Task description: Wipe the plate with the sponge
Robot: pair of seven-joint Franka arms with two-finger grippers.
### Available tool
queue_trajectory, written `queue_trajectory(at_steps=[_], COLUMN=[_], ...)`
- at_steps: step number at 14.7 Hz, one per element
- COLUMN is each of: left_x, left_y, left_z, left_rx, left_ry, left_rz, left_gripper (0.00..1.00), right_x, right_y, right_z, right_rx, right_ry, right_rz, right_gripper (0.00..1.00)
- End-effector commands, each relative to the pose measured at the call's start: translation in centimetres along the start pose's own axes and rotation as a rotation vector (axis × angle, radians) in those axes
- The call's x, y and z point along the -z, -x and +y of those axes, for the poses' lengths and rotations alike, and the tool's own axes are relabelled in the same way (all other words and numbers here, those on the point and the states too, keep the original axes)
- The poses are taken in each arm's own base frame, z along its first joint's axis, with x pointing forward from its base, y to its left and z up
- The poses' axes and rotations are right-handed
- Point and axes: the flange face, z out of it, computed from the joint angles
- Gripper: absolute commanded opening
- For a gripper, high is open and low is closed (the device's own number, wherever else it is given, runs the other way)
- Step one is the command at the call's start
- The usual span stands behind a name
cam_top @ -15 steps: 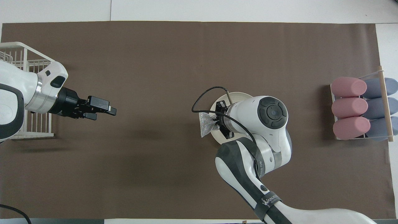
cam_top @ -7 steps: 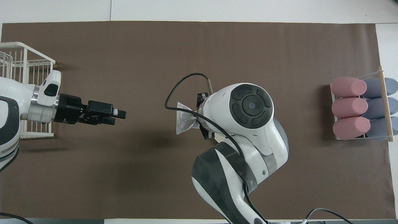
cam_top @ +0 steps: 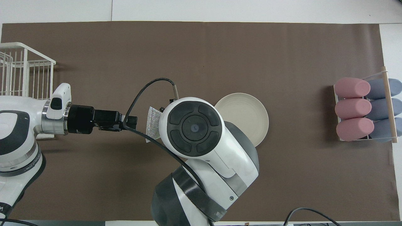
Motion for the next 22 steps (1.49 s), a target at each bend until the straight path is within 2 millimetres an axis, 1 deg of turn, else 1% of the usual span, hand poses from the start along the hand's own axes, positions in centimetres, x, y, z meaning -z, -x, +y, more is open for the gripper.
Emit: queue_trajectory(at_steps=[1, 4, 7, 8, 10, 11, 12, 13, 14, 15, 18, 22], left_x=[0.2, -0.2, -2.4, -2.6, -3.8, -3.8, -3.8, -4.0, -4.7, -5.1, -4.6, -4.5], left_y=[1.0, 1.1, 1.2, 1.1, 1.2, 1.1, 1.1, 1.2, 1.3, 1.5, 1.3, 1.2], left_z=[1.1, 1.5, 2.0, 2.0, 2.2, 2.1, 2.1, 2.2, 2.5, 2.5, 2.5, 2.6], left_rx=[-0.018, -0.027, -0.041, -0.043, -0.049, -0.049, -0.048, -0.049, -0.045, -0.039, 0.016, 0.023], left_ry=[0.063, 0.07, 0.048, 0.042, 0.029, 0.024, 0.024, 0.021, 0.019, 0.017, 0.016, 0.014], left_rz=[0.012, -0.004, -0.025, -0.02, -0.029, -0.022, -0.02, -0.023, -0.036, -0.042, -0.032, -0.028], left_gripper=[1.0, 1.0, 1.0, 1.0, 1.0, 1.0, 0.83, 0.48, 0.07, 0.0, 0.0, 0.0], right_x=[-0.1, -0.1, -0.2, -0.2, -0.5, -0.5, -0.5, -0.5, -0.5, -0.5, -0.5, -0.7], right_y=[1.0, 1.0, 0.9, 0.9, 0.8, 0.8, 0.8, 0.6, 0.4, 0.3, 0.3, 0.1], right_z=[0.0, 0.0, 0.0, 0.0, 0.0, 0.0, 0.0, -0.2, -0.3, -0.4, -0.3, -0.4], right_rx=[-0.01, -0.009, -0.008, -0.008, -0.003, -0.002, -0.002, -0.002, -0.002, -0.002, 0.0, 0.001], right_ry=[-0.013, -0.018, -0.019, -0.019, -0.016, -0.016, -0.015, -0.018, -0.018, -0.021, -0.02, -0.013], right_rz=[0.029, 0.03, 0.031, 0.031, 0.036, 0.036, 0.037, 0.037, 0.037, 0.041, 0.043, 0.044], right_gripper=[0.0, 0.0, 0.0, 0.0, 0.0, 0.0, 0.0, 0.0, 0.0, 0.0, 0.0, 0.0])
